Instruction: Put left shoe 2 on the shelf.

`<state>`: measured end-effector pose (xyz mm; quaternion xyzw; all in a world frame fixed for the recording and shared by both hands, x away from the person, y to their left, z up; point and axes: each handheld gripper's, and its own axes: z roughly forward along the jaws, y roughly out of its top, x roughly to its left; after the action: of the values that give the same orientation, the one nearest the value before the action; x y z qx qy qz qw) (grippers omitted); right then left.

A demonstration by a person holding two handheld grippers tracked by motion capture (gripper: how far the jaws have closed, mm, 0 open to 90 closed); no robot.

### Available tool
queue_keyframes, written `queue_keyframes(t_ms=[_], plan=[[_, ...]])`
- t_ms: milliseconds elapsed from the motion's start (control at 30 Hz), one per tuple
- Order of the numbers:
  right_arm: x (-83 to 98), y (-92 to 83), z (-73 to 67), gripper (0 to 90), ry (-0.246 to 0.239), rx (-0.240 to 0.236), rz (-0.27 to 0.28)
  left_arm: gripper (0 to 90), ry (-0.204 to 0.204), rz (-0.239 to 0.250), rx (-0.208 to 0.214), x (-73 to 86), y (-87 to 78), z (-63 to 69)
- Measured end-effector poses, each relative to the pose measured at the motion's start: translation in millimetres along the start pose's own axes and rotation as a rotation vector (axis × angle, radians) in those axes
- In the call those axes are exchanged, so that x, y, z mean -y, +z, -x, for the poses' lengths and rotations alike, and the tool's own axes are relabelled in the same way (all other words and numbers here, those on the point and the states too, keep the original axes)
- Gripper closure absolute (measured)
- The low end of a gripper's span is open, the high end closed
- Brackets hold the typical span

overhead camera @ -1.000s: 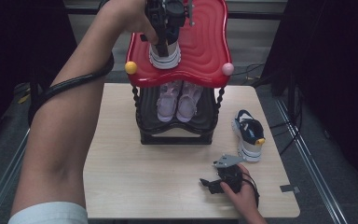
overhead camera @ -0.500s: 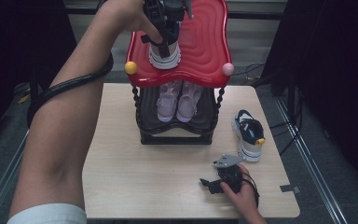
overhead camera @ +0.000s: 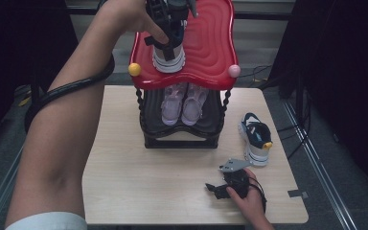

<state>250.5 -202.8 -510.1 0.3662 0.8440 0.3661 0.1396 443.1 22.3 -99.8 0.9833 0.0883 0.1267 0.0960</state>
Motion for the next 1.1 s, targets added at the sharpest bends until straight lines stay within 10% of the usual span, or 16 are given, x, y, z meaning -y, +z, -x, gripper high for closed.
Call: queue_keyframes(t_ms=[1100], plan=[[0.0,0.0,0.0,13.5,0.0,0.0,0.0,26.9,-0.122,0.007,0.031,-1.9,-6.3,1.3]])
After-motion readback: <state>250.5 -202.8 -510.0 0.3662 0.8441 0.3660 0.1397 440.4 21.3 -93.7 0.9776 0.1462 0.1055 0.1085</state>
